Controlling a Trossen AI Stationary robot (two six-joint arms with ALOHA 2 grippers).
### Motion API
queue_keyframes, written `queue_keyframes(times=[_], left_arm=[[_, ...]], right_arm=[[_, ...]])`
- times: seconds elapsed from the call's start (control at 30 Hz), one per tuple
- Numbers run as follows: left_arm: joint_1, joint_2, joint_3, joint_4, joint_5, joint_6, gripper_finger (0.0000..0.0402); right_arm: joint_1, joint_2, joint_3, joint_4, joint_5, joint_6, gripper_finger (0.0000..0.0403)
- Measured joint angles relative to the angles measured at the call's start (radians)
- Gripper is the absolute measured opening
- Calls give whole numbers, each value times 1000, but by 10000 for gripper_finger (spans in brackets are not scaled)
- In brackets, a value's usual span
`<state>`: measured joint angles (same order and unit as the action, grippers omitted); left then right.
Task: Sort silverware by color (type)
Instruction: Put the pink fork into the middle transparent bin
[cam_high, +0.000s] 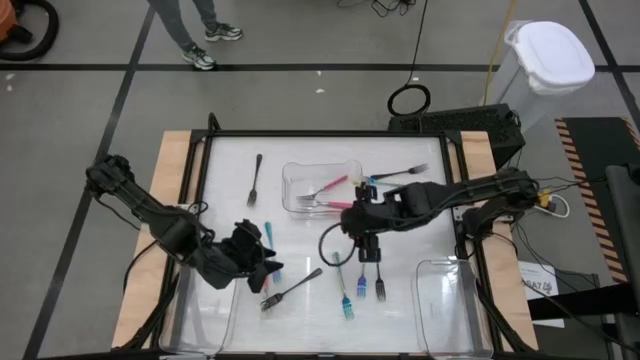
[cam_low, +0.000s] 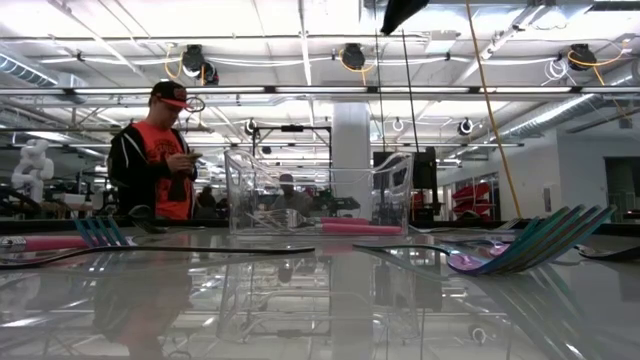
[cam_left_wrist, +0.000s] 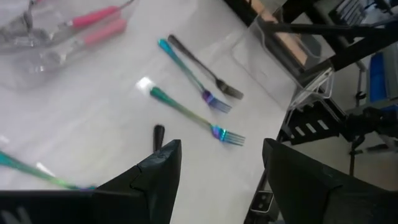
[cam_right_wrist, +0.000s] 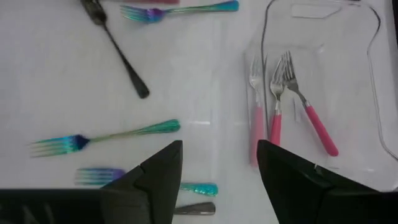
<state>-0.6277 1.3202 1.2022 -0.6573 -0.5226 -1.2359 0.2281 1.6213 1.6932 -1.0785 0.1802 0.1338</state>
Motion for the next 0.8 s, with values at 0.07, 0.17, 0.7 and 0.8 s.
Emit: queue_keyframes(times=[0.07, 0.17, 0.7, 0.8], left_arm=[[1, 20, 0, -1, 16, -39, 226], [5, 52, 0, 4, 67, -96, 226], [66, 311, 236, -44, 188, -191, 190], [86, 364, 288, -44, 205, -191, 190]], right_arm=[[17, -17, 0, -18, -1, 11, 201], [54, -53, 0, -48, -1, 20, 201], [141, -189, 0, -123, 28, -70, 201], [145, -213, 0, -160, 28, -84, 201]])
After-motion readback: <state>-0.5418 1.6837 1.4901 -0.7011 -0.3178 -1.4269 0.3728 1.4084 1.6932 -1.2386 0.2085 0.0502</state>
